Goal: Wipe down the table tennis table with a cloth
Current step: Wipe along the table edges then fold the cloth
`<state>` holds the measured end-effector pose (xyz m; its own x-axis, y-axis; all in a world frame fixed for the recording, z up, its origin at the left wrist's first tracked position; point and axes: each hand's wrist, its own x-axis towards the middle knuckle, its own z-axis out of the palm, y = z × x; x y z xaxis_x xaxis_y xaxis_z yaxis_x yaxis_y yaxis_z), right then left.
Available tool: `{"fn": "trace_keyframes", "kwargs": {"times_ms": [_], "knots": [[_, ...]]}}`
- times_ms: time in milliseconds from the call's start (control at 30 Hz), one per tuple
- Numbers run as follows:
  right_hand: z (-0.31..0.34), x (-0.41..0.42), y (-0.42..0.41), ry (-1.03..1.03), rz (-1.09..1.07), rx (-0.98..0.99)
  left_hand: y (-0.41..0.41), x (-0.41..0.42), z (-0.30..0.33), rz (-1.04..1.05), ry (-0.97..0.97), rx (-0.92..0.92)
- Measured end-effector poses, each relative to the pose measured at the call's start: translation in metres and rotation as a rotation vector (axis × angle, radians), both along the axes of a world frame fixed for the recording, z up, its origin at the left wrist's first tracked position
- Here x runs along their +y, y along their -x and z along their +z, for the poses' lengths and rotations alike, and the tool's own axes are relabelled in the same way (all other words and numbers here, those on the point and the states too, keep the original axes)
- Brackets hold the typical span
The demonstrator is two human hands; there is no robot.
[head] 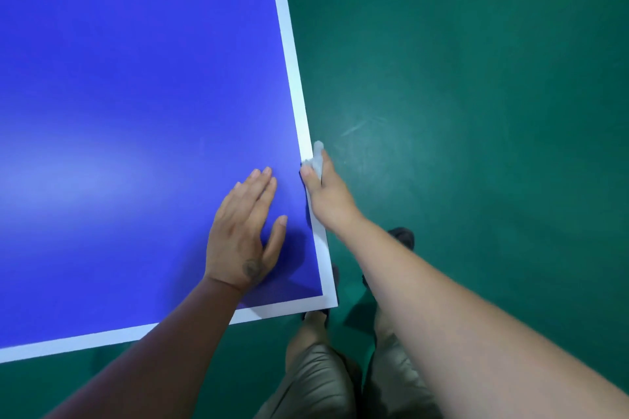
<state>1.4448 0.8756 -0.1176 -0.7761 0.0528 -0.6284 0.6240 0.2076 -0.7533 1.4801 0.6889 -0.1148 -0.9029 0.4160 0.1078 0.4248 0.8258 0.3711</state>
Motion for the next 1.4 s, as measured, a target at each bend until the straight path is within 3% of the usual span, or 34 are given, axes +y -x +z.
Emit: {"fn": "trace_keyframes", "kwargs": {"times_ms": [67,200,300,467,600,767,1000,1133,1400], "knots": [[0.000,-0.001,-0.033,0.004,0.036,-0.032,0.018,0.015,0.002,0.140,-0.064,0.051],[0.002,-0.001,-0.072,0.047,0.027,-0.061,0.092,0.046,0.006,0.361,0.012,0.161],[0.007,-0.004,-0.067,0.055,0.086,-0.101,0.157,0.064,0.003,0.460,0.095,0.082],[0.006,-0.004,-0.008,0.079,-0.053,-0.067,0.229,0.078,-0.002,0.583,0.199,-0.042],[0.004,0.004,0.080,0.000,0.003,-0.059,0.234,0.081,-0.004,0.597,0.232,-0.010],[0.001,0.008,0.148,0.041,-0.004,-0.010,0.234,0.081,-0.003,0.600,0.230,-0.032],[0.001,0.014,0.078,0.066,0.062,0.043,0.236,0.081,-0.006,0.601,0.221,0.043],[0.012,0.012,0.058,0.109,0.015,-0.065,0.240,0.081,-0.003,0.614,0.261,-0.013],[0.003,0.011,0.183,0.036,0.024,-0.135,0.240,0.079,-0.002,0.612,0.204,-0.076]]}}
